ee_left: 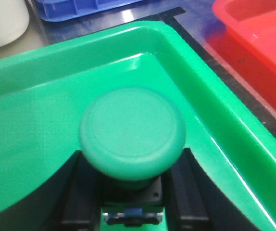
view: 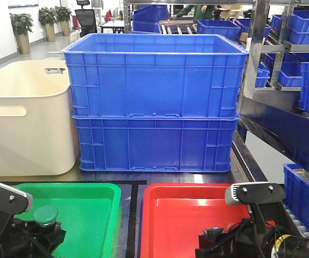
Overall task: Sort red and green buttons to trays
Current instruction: 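Lower the green button into the green tray and open left gripper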
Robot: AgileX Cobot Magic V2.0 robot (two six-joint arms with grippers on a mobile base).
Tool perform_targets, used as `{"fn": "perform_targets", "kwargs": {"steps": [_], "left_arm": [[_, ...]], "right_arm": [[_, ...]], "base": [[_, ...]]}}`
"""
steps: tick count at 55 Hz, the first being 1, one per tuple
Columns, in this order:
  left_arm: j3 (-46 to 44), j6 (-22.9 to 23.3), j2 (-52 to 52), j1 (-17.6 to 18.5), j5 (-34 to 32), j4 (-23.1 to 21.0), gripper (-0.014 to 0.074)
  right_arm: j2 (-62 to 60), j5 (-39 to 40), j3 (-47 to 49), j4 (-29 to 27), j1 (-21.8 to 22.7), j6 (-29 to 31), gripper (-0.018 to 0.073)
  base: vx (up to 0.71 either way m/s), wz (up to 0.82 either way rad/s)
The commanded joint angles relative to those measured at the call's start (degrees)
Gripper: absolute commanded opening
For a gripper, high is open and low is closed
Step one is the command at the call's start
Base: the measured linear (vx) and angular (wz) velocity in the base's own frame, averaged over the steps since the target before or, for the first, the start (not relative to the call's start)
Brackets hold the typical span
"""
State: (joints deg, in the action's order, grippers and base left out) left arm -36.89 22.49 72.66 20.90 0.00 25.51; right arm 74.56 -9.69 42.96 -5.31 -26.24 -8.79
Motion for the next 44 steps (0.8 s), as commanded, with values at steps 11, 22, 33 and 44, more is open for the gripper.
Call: {"fn": "perform_targets", "kwargs": {"steps": [11,22,33,44], "left_arm": [[-1.99,0.56,-0.66,0.49,-4.03,-0.42,0.0302],[-1.99,0.56,-0.66,0.49,-4.03,-0.42,0.0517],[-1.99,0.56,-0.66,0.49,-4.03,-0.42,0.0616],[-1.99,0.56,-3.28,0.49,-6.8,-0.42,0.0603]], "right_arm": [[-1.45,0.87,2.01,0.03,0.46,0.02,0.0256],[-1.45,0.87,2.01,-0.03,0.46,0.02,0.0485],[-1.45,0.87,2.01,-0.03,0.46,0.02,0.058],[-1.45,1.66,2.01,-0.03,0.46,0.02,0.0578]], "base": [[0.0,0.0],[0.0,0.0],[0.0,0.0],[0.0,0.0]]}}
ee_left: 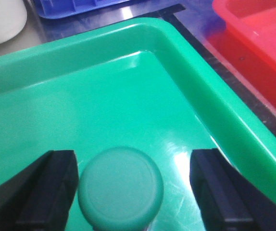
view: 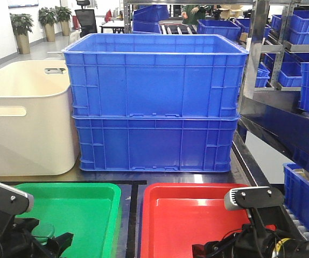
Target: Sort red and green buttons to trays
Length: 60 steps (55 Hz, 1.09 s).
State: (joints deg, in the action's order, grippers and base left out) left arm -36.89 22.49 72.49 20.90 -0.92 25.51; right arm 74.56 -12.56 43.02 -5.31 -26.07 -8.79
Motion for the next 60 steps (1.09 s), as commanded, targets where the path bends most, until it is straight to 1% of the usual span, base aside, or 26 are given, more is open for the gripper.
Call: {"fn": "perform_targets", "kwargs": {"steps": [1,6,17,25,49,57,60], "left_arm": [[-1.99,0.56,-3.85,0.49,-6.28,-0.42,0.0602],[-1.99,0.56,-7.75,0.49,-7.8,-0.42,0.0588],[-1.99,0.5,-17.37,0.49,-6.82,-0.42,0.0568],[-1.99,0.5,-21.48,0.49,-6.78,-0.42,0.0557],[-1.99,0.5,-21.93,0.49,-5.9,-0.42,0.0556],[-0.61,-0.36,-22.49,0.44,-5.51,-0.41,0.0549],[0.88,-1.73,-24.55,0.38,-5.23,-1.09,0.0529]], "right_arm": [[-1.45,4.59,1.95,-0.03,0.3,0.02,0.0578],[-1.45,4.53,1.95,0.11,0.3,0.02,0.0578],[-1.45,4.32,1.95,0.11,0.3,0.02,0.0578],[-1.45,4.32,1.95,0.11,0.3,0.02,0.0578],[-1.45,4.32,1.95,0.11,0.3,0.02,0.0578],[-1.45,4.32,1.95,0.11,0.3,0.02,0.0578],[-1.45,4.26,1.95,0.11,0.3,0.02,0.0578]], "base": [[0.0,0.0],[0.0,0.0],[0.0,0.0],[0.0,0.0],[0.0,0.0],[0.0,0.0],[0.0,0.0]]}}
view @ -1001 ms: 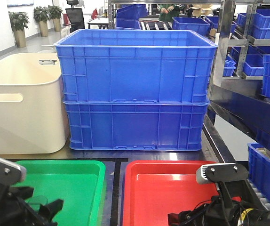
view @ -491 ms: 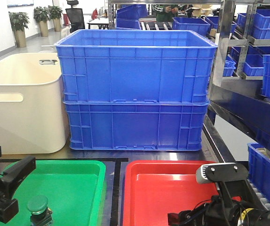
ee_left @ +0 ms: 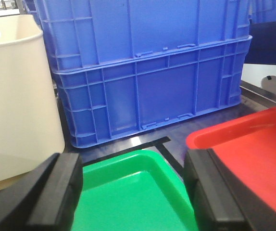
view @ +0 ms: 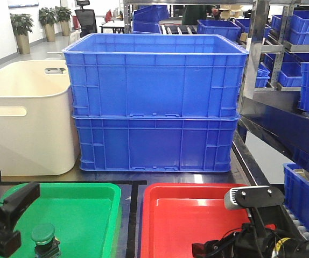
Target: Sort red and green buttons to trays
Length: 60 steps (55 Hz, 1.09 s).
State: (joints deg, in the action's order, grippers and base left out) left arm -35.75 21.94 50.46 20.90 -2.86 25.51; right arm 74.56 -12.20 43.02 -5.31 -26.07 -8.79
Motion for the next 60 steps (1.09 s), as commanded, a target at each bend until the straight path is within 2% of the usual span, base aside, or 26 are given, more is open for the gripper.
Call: {"fn": "perform_targets", "kwargs": {"steps": [1,8,14,19,29,32,40,43,48,60], "left_arm": [[0.36,-1.93,-3.51,0.25,-3.04,-1.86,0.0519],[5.87,-7.32,-11.22,-2.13,-1.58,-10.23,0.0431],[12.35,-12.46,-20.73,-5.66,-1.14,-16.66,0.031],[17.93,-14.79,-29.04,-9.11,-1.19,-18.93,0.0199],[27.34,-15.05,-44.45,-15.93,-1.15,-19.06,-0.0009],[29.45,-15.51,-47.36,-17.32,-0.87,-19.55,-0.0008],[35.98,-16.08,-52.21,-19.61,-1.21,-25.98,-0.0007],[36.18,-16.08,-51.79,-20.25,1.5,-27.86,-0.0007],[36.18,-16.08,-51.98,-20.37,3.94,-28.6,-0.0006],[36.18,-16.08,-51.93,-20.37,5.06,-28.49,-0.0006]], "right_arm": [[-1.45,3.9,1.95,0.11,0.3,0.02,0.0578],[-1.45,3.96,1.95,0.11,0.3,0.02,0.0578],[-1.45,3.96,1.95,0.11,0.3,0.02,0.0578],[-1.45,3.96,1.95,0.11,0.3,0.02,0.0578],[-1.45,3.96,1.95,0.11,0.3,0.02,0.0578],[-1.45,3.96,1.95,0.11,0.3,0.02,0.0578],[-1.45,3.96,1.95,0.11,0.3,0.02,0.0578],[-1.45,3.91,1.95,0.11,0.3,0.02,0.0578],[-1.45,3.98,1.95,0.11,0.3,0.02,0.0578],[-1.45,3.98,1.95,0.11,0.3,0.02,0.0578]], "base": [[0.0,0.0],[0.0,0.0],[0.0,0.0],[0.0,0.0],[0.0,0.0],[0.0,0.0],[0.0,0.0],[0.0,0.0],[0.0,0.0],[0.0,0.0]]}}
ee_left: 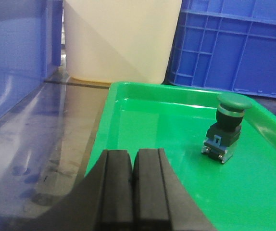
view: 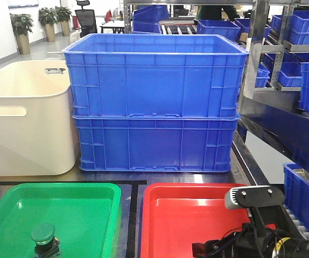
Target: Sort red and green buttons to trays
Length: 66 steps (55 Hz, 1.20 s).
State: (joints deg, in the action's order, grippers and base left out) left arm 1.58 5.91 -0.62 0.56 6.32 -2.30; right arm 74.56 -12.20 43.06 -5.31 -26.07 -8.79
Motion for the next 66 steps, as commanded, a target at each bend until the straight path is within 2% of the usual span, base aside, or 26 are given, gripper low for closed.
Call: {"fn": "perform_targets", "kwargs": {"steps": [1,29,40,58,66], "left_arm": [[-1.15,-0.05,-0.86,-0.03,-4.12,-0.68,-0.0006],[-1.15,-0.05,-0.86,-0.03,-4.12,-0.68,-0.0006],[-1.15,-0.05,-0.86,-0.03,-4.12,-0.68,-0.0006],[-1.15,-0.05,-0.86,-0.03,-4.12,-0.68,-0.0006],[-1.15,-0.05,-0.86,-0.03,-4.12,-0.68,-0.0006]], "right_arm": [[-1.45,3.98,1.9,0.11,0.3,0.02,0.0578],[-1.45,3.98,1.9,0.11,0.3,0.02,0.0578],[-4.85,3.97,1.9,3.65,0.28,0.23,0.0551],[-17.62,3.79,1.68,4.03,0.28,1.47,0.0456],[-24.95,11.11,-4.46,4.04,0.28,3.63,0.0369]], "base": [[0.0,0.0],[0.0,0.0],[0.0,0.0],[0.0,0.0],[0.0,0.0]]}}
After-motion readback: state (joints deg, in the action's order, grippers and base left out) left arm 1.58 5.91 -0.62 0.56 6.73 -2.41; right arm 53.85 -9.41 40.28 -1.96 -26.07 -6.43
